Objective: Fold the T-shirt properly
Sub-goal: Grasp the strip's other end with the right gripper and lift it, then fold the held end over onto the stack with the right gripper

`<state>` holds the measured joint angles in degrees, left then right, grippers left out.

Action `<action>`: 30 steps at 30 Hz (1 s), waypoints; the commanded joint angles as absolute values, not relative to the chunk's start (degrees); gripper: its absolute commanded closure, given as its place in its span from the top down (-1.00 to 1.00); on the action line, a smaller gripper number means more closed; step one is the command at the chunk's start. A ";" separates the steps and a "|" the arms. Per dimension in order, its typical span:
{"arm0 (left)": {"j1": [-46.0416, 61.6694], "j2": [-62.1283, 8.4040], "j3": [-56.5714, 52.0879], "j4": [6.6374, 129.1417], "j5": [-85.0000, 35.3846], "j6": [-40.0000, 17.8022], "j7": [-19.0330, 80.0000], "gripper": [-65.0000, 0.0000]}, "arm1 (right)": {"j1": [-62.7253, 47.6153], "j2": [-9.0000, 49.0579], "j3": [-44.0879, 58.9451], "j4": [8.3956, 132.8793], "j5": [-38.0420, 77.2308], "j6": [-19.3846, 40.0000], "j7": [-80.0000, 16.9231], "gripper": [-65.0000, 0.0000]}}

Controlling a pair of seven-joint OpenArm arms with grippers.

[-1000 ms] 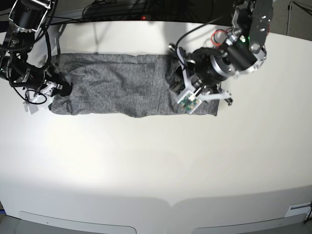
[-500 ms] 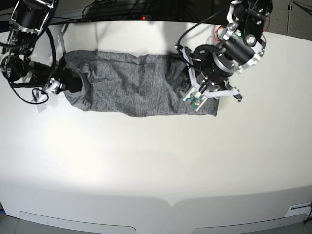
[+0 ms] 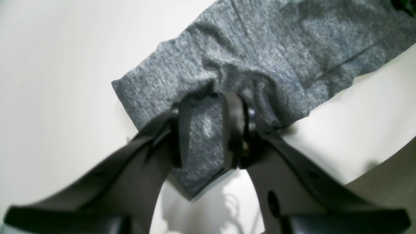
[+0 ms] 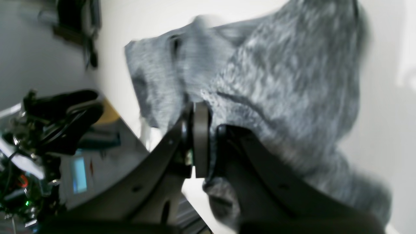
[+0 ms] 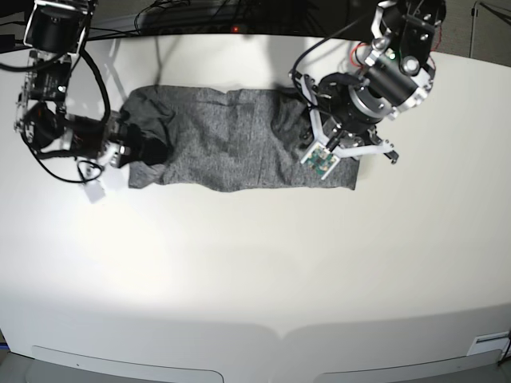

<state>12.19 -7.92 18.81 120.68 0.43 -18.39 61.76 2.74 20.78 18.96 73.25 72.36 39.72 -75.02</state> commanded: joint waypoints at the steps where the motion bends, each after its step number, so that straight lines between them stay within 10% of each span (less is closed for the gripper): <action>1: 11.79 -7.81 18.81 121.54 1.45 -18.39 61.34 -0.50 | 4.99 21.69 17.87 74.37 74.52 40.00 -74.13 -1.00; 30: 20.62 -24.64 18.81 121.54 10.28 -5.69 61.63 -0.50 | 17.10 -6.52 -2.63 74.37 61.60 40.00 -74.22 -1.00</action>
<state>20.71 -24.12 18.87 120.64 9.82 -6.11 62.08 15.66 -6.00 -2.63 73.36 59.68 39.72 -74.85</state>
